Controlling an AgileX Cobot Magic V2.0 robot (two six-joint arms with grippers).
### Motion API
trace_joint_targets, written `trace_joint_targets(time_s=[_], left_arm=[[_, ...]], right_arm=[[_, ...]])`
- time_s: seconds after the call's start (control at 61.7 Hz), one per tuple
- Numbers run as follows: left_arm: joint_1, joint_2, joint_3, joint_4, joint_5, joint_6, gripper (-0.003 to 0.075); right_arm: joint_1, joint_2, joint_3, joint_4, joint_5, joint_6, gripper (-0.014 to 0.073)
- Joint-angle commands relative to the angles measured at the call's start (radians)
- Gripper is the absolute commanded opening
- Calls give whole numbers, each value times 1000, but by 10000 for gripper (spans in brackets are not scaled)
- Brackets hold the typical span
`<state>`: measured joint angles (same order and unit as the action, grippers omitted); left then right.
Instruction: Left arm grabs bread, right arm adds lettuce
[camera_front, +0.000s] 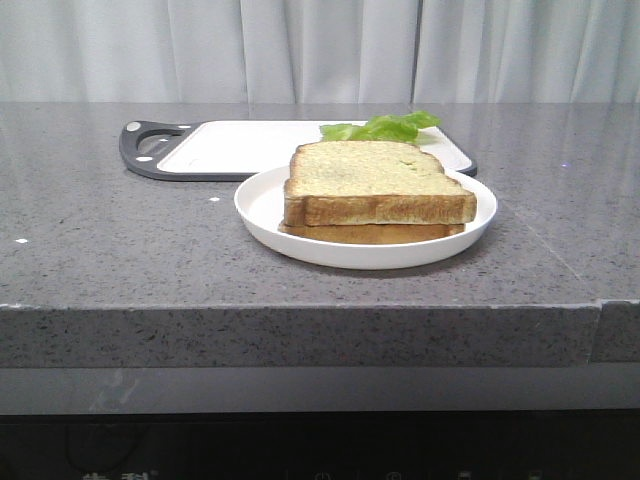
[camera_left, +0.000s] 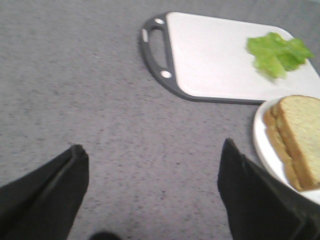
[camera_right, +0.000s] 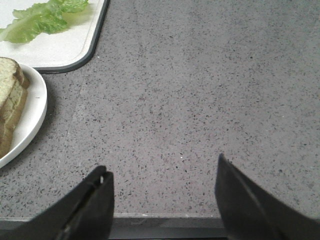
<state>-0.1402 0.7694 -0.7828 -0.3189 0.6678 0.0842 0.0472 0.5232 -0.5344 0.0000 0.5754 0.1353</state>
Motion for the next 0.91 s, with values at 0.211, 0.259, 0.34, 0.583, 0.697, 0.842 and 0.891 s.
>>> trace_joint_targets(time_s=[0.211, 0.259, 0.34, 0.583, 0.697, 0.842, 0.891], left_arm=[[-230, 251, -163, -137, -80, 49, 489], [-264, 297, -190, -137, -80, 49, 489], [-308, 370, -238, -137, -80, 49, 489], [-374, 601, -400, -259, 30, 49, 489], [-377, 706, -475, -319, 105, 49, 489], [-377, 815, -548, -369, 150, 49, 489], [-377, 844, -565, -381, 152, 49, 489]], right_arm=[[-8, 11, -27, -11, -64, -10, 477], [-8, 11, -27, -11, -64, -10, 477], [-8, 11, -27, -11, -64, -10, 477], [-8, 11, -27, -11, -64, -10, 477], [-8, 11, -27, -11, -64, -10, 477], [-8, 11, -27, -11, -64, -10, 477], [-8, 11, -27, -11, -64, -10, 477]])
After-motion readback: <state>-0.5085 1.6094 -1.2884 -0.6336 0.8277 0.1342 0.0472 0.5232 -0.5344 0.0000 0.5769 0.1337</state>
